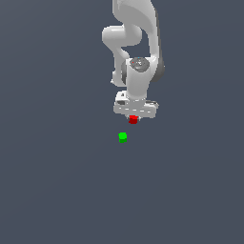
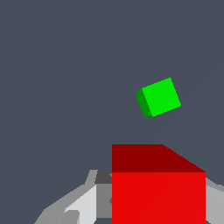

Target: Stack the red cube on top of the green cube.

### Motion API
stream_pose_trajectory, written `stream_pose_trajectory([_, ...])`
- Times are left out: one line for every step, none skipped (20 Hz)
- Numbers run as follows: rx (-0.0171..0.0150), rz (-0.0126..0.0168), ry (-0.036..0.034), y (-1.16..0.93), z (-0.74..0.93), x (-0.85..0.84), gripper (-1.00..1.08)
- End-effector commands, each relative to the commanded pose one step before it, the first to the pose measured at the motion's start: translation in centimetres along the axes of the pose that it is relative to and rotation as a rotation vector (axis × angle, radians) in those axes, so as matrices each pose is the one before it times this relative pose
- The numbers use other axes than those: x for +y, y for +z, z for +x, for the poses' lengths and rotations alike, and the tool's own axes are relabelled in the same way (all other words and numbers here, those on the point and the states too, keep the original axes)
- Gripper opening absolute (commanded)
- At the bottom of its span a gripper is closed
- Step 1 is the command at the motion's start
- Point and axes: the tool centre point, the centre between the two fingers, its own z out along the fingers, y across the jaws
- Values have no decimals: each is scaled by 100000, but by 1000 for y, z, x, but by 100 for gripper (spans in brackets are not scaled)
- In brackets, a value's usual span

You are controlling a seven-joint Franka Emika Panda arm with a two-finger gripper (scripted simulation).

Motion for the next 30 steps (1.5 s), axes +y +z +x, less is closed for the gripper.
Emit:
stream_pose_trajectory([-54,-19,-3,-156,35,-10,-100])
stream_pose_trajectory([67,16,4,72,-18,6,-100])
stream_pose_trajectory([0,0,0,17,18,14,-100])
stream_pose_trajectory([0,0,0,51,54,41,-100])
stream_pose_trajectory([0,0,0,86,90,68,-100])
stream_pose_trajectory([0,0,0,120,126,95,-100])
stream_pose_trajectory([0,0,0,154,162,123,-100])
stream_pose_trajectory([0,0,0,189,198,150,-100])
stream_pose_trajectory([0,0,0,223,233,177,-100])
stream_pose_trajectory([-12,-67,-14,272,269,189,-100])
stream_pose_trajectory([0,0,0,291,305,230,-100])
stream_pose_trajectory([0,0,0,324,341,255,-100])
stream_pose_trajectory([0,0,0,357,378,279,-100])
stream_pose_trajectory([0,0,0,388,415,302,-100])
stream_pose_trajectory([0,0,0,417,450,322,-100])
stream_pose_trajectory([0,0,0,429,469,330,-100])
stream_pose_trajectory([0,0,0,397,439,303,-100])
stream_pose_trajectory([0,0,0,363,405,276,-100])
stream_pose_trajectory([0,0,0,329,369,249,-100])
stream_pose_trajectory([0,0,0,294,334,223,-100])
stream_pose_trajectory([0,0,0,260,298,196,-100])
stream_pose_trajectory([0,0,0,225,263,169,-100])
stream_pose_trajectory([0,0,0,190,228,142,-100])
stream_pose_trajectory([0,0,0,155,194,115,-100])
stream_pose_trajectory([0,0,0,121,159,88,-100])
stream_pose_trajectory([-50,47,1,110,128,65,-100])
stream_pose_trajectory([0,0,0,55,89,38,-100])
stream_pose_trajectory([0,0,0,28,52,19,-100])
stream_pose_trajectory([0,0,0,8,17,5,-100])
stream_pose_trajectory([0,0,0,0,0,0,100])
